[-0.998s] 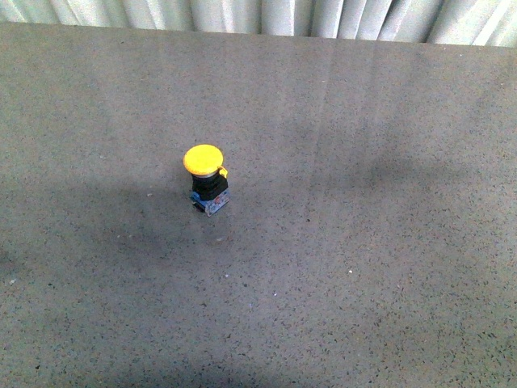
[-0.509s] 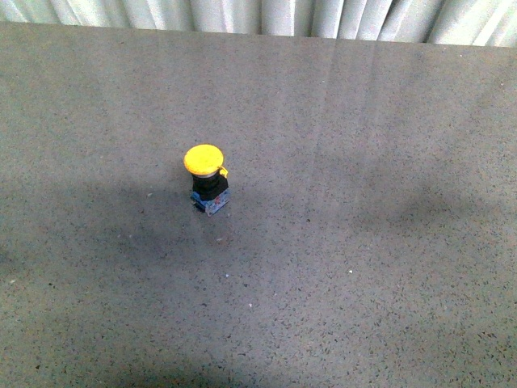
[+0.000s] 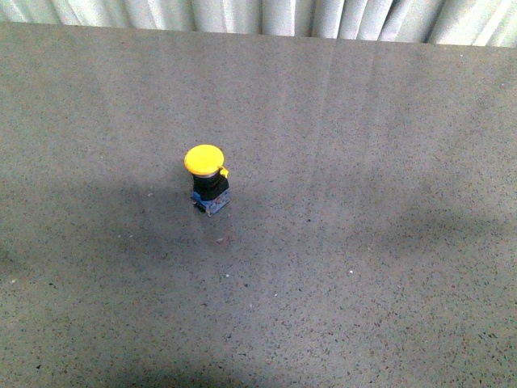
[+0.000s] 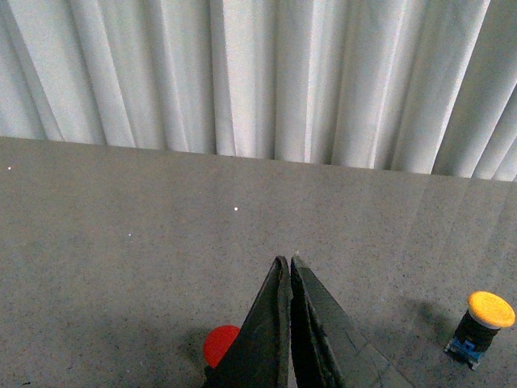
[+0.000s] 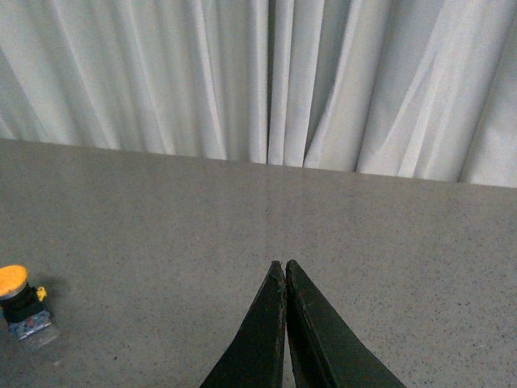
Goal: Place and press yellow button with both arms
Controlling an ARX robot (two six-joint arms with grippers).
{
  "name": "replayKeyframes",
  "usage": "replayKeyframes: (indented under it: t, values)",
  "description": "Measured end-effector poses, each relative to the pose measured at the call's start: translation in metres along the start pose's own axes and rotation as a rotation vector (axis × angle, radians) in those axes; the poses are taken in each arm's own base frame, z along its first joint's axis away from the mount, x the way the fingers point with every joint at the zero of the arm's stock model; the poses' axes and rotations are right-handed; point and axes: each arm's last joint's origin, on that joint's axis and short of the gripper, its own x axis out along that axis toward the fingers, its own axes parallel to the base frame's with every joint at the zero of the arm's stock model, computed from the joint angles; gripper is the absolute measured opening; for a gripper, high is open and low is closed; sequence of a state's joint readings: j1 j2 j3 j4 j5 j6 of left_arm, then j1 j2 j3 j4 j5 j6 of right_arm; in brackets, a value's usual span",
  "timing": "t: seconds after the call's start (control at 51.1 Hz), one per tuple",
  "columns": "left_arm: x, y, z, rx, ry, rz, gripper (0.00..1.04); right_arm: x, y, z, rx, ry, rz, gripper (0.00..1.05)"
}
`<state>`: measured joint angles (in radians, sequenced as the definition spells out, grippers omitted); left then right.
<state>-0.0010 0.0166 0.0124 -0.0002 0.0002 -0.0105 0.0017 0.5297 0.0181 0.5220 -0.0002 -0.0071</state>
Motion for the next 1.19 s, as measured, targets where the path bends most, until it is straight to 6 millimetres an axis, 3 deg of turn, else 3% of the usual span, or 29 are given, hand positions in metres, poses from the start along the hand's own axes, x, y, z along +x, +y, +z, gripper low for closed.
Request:
replayKeyframes:
  t: [1.194]
  values:
    - [0.0,0.0,0.0,0.0,0.0,0.0,0.01,-0.035,0.0,-0.001,0.0,-0.002,-0.002,0.01]
